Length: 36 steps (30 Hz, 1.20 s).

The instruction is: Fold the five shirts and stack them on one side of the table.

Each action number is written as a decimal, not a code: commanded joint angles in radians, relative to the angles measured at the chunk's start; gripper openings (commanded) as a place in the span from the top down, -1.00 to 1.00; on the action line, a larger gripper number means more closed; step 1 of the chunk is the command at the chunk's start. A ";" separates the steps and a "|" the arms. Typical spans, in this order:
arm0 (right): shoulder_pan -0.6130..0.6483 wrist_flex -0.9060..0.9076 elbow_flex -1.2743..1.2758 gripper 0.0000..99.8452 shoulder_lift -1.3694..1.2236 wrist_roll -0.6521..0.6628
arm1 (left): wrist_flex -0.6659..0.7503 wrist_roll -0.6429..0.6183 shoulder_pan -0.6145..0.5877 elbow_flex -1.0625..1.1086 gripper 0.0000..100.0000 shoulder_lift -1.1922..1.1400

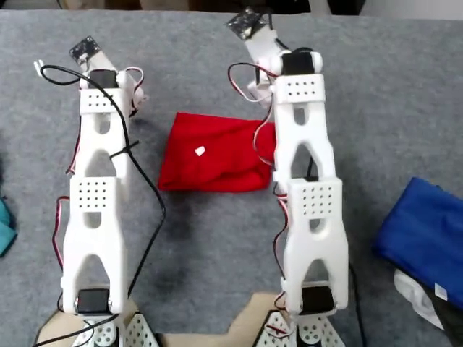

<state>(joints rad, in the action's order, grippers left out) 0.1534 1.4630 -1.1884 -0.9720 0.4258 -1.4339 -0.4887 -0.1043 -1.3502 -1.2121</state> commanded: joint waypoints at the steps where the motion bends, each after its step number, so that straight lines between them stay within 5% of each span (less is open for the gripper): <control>1: 0.019 -0.020 -0.059 0.98 0.008 0.006 | 0.017 -0.021 -0.008 -0.051 0.96 0.010; 27: 0.275 0.106 -0.045 0.98 -0.044 0.061 | 0.074 -0.081 -0.037 -0.052 0.96 0.001; 36: 0.274 0.230 -0.053 0.98 -0.074 0.057 | 0.074 -0.081 -0.034 -0.052 0.96 0.001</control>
<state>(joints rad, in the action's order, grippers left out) 0.4250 1.6594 -1.1884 -1.0518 0.4902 -1.3709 -0.5654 -0.1350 -1.3518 -1.2259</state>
